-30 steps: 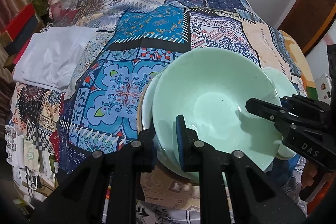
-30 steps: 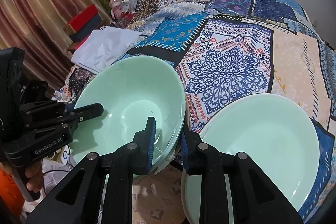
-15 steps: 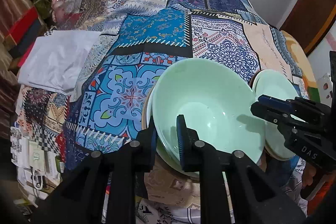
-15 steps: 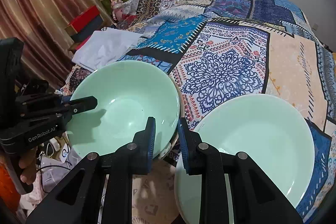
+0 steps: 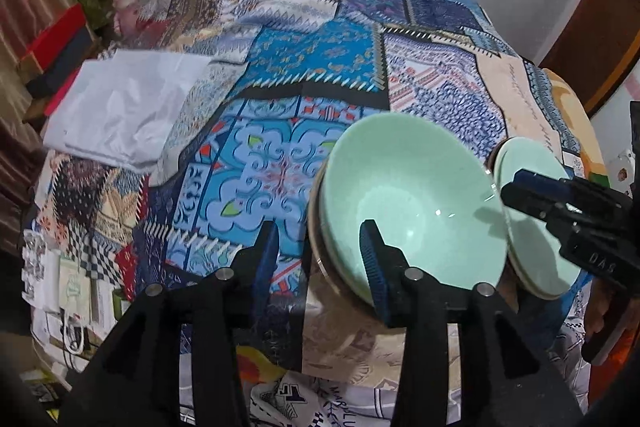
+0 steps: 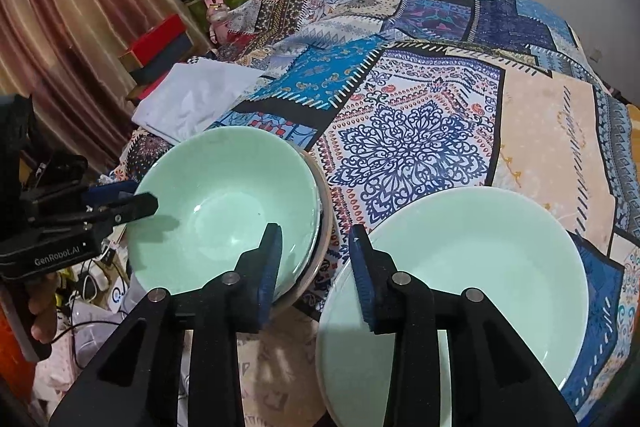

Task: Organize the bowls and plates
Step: 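Lower the mint green bowl with both tools toward the white dotted bowl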

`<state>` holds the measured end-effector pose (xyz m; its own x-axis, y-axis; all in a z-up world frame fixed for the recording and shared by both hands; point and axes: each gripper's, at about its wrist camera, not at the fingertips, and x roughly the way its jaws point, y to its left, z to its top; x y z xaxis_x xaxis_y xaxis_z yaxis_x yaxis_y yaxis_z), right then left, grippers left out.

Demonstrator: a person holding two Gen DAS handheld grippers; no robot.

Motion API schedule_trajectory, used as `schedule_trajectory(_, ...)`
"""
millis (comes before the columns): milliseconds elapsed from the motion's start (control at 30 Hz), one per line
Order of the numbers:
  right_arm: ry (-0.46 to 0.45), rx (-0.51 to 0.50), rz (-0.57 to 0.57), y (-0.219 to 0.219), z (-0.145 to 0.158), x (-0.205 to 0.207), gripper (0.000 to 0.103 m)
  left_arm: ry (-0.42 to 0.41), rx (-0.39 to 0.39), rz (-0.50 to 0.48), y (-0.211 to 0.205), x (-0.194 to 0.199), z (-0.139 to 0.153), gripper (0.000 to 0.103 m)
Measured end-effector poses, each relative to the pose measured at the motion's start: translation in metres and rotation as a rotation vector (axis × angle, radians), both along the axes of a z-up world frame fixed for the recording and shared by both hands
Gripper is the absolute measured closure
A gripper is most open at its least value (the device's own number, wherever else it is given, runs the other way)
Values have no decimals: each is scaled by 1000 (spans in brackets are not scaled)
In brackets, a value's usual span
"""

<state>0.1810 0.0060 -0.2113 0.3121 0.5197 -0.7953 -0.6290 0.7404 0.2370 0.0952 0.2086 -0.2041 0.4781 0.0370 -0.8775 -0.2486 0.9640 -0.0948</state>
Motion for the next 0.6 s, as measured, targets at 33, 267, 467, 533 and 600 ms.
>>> schedule_trajectory(33,4,-2,-1,1,-1,1,71,-1,-10,1,1,-1,-3,59)
schedule_trajectory(267,40,-18,4,9,-15,5,71,8,-66,-13,5,0,-17,55)
schedule_trajectory(467,67,-23,29,20,-23,2,71,42,-142,-2,14,0,-36,51)
schedule_trajectory(533,73,-28,38,23,-26,0,71,41,-165,1,16,0,-39,51)
schedule_trajectory(600,83,-30,44,26,-29,-1,72,41,-166,1,16,1,-40,51)
